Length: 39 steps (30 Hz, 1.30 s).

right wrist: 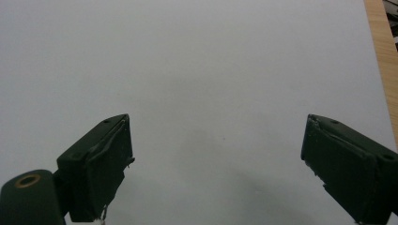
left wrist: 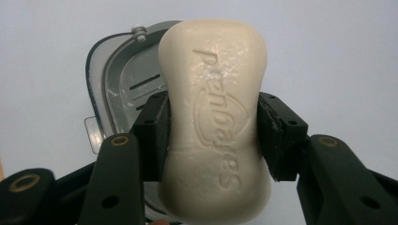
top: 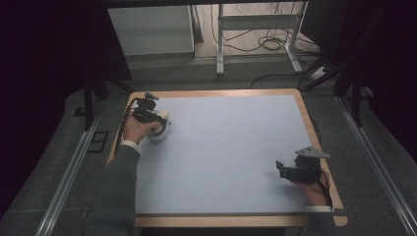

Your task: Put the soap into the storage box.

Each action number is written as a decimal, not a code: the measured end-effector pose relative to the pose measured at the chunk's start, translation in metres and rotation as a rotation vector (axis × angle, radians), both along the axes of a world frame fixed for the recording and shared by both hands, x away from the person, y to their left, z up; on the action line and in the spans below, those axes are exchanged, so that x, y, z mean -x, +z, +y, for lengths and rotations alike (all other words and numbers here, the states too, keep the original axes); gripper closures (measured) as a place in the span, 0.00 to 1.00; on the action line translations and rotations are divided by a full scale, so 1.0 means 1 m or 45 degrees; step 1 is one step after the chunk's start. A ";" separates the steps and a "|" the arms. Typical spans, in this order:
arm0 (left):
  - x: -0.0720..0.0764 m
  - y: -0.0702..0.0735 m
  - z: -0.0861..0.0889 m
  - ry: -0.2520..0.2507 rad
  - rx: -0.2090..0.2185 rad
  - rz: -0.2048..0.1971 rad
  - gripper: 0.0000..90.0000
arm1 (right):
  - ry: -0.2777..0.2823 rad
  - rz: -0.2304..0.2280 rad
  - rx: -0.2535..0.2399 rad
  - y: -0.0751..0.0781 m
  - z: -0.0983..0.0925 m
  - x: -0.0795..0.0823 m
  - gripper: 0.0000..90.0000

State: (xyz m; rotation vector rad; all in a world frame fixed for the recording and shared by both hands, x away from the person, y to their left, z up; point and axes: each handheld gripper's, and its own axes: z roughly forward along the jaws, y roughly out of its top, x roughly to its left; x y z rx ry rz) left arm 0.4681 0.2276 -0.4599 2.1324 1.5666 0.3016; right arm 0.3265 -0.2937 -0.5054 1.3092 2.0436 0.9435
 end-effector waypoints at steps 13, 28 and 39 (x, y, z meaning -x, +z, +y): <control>-0.004 -0.013 0.002 0.023 -0.004 0.027 0.55 | 0.000 0.004 0.003 -0.001 0.001 0.000 0.10; 0.017 0.013 -0.007 -0.019 0.128 -0.109 0.38 | -0.006 0.002 0.003 0.000 0.000 0.000 0.10; 0.044 0.020 -0.016 -0.137 0.189 -0.189 0.35 | 0.005 0.003 0.007 0.000 0.003 -0.001 0.10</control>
